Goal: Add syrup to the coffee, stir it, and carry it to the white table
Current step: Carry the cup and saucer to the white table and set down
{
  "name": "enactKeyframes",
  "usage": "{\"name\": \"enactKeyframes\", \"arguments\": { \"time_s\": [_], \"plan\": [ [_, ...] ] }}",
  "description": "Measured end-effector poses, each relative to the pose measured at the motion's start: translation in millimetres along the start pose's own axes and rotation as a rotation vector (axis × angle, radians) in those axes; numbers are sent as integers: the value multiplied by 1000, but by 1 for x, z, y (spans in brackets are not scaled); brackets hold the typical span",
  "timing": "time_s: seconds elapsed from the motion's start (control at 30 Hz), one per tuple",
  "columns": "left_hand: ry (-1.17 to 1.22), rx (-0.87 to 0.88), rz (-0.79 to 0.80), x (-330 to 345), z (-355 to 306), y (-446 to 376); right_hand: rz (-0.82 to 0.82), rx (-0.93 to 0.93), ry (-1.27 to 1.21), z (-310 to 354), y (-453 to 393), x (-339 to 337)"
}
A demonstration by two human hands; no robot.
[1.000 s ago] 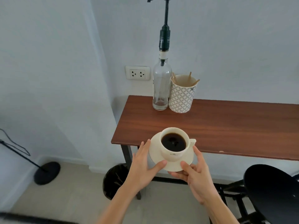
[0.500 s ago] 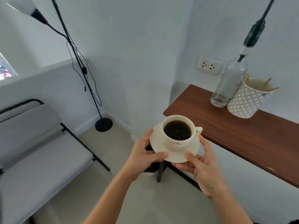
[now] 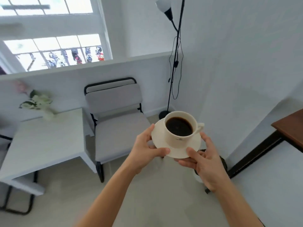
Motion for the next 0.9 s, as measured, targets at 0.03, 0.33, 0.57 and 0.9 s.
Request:
{"name": "enactKeyframes", "arguments": {
  "time_s": [0.03, 0.33, 0.57, 0.9],
  "plan": [
    [-2, 11, -23, -24, -7, 9, 26, -1, 7, -2, -2, 25],
    [-55, 26, -228, -229, -48, 90, 222, 13, 104, -10, -17, 233],
    [-14, 37, -416, -355, -71, 134, 399, 28, 185, -19, -55, 367],
    [-33, 63, -605, -530, -97, 137, 694, 24, 270, -24, -136, 565]
  ]
}}
Point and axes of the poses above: each hand's wrist, its own y-axis away from the middle knuckle, its own x-axis out of the palm, z = x × y, the point moved 10 cm from there along -y, towards the middle knuckle, and after that the axes turned 13 degrees about y, right-handed, at the moved point
